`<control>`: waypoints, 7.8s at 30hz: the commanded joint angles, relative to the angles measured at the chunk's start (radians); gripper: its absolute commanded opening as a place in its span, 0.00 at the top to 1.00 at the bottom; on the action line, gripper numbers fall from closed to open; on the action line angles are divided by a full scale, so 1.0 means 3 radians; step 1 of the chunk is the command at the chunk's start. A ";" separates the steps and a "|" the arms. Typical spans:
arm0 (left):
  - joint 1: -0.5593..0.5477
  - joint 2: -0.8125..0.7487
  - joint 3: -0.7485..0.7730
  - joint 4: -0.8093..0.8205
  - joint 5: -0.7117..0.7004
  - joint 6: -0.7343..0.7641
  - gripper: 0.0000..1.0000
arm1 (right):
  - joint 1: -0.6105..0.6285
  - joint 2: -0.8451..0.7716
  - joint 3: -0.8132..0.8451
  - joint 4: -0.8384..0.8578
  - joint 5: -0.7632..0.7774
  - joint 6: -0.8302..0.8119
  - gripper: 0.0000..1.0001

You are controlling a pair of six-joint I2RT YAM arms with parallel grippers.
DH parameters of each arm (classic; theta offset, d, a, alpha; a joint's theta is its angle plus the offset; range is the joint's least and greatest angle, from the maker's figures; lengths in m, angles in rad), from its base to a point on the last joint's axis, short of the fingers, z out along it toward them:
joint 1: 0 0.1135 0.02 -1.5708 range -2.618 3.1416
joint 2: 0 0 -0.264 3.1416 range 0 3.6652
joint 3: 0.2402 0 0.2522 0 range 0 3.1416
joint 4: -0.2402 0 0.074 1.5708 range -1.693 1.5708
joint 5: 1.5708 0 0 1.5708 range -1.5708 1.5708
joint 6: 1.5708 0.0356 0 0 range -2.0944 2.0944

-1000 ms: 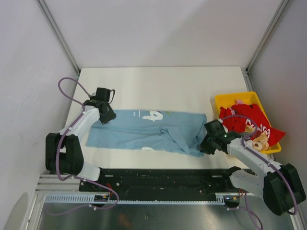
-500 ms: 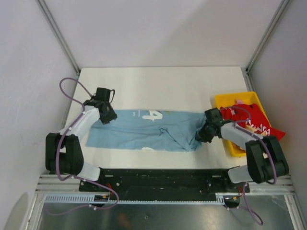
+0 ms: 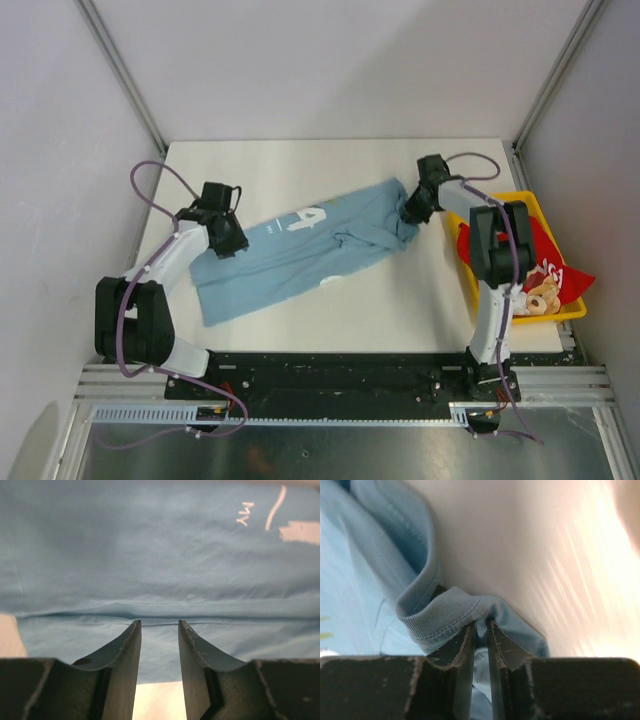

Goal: Fold and stack the t-shirts
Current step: Rotate the tshirt 80 degrees, then grab the bottom of the folded rectangular tshirt with both arms

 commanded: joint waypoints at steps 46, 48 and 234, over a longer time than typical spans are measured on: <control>-0.0516 -0.0058 -0.0162 0.0183 0.0537 0.0172 0.60 | 0.0336 0.0213 0.0204 0.0110 0.0262 -0.0006 0.67; -0.0517 -0.0050 -0.0163 0.0184 0.0555 0.0173 0.60 | 0.0272 0.0234 0.0207 0.0129 0.0265 -0.0019 0.70; -0.1991 -0.0335 -0.1297 0.0805 0.1003 -0.0600 0.98 | 0.1841 -0.2939 -0.2871 -0.0244 -0.0351 0.0711 0.97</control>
